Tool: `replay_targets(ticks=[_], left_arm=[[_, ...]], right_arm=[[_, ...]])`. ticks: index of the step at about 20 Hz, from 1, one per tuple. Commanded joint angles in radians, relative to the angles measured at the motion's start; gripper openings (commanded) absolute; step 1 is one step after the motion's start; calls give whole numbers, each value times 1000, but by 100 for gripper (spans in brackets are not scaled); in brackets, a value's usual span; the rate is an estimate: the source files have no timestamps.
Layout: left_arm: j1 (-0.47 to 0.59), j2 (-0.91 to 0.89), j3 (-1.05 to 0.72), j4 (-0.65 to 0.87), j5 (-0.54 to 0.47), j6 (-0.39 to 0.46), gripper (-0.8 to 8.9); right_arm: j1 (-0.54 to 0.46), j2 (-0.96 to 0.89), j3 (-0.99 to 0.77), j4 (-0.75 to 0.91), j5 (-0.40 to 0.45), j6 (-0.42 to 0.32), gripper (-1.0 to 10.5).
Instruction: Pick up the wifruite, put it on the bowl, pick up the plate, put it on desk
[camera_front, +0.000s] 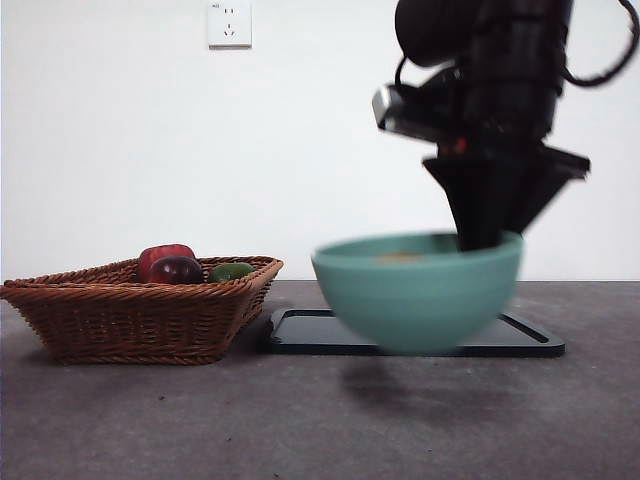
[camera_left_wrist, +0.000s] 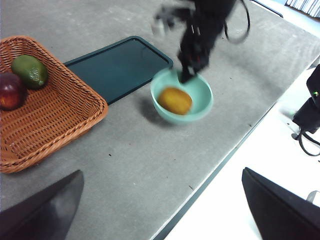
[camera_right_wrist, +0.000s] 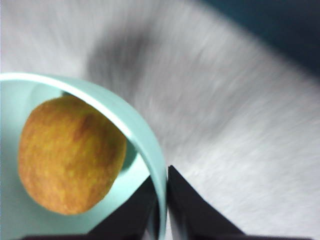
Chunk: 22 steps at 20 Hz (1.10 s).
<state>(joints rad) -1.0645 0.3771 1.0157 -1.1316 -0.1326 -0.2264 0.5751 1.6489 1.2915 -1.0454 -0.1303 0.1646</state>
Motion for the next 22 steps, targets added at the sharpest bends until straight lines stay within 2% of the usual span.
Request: replay_targets(ticks=[1,9,12,16,21,22], left_arm=[[-9,-1,10,10,-3,8,500],[-9,-1,10,10,-3,8,500],[-9,-1,10,10,-3,8,500],[-9,-1,10,10,-3,8,500],[-9,-1,10,9,-3,8,500],[-9,-1,10,9,-3,8,500]], right_arm=[[-23,63,121,-26,1,-15,9],[-151,358,531,-127,-1,-65,10],[-187,468,633,-134,-34,-73,10],[-220,570,669,-130,-59,-75,10],[-218,590,668,-123,-56,-87,16],[-218,590,668,-122,-52,-87,65]])
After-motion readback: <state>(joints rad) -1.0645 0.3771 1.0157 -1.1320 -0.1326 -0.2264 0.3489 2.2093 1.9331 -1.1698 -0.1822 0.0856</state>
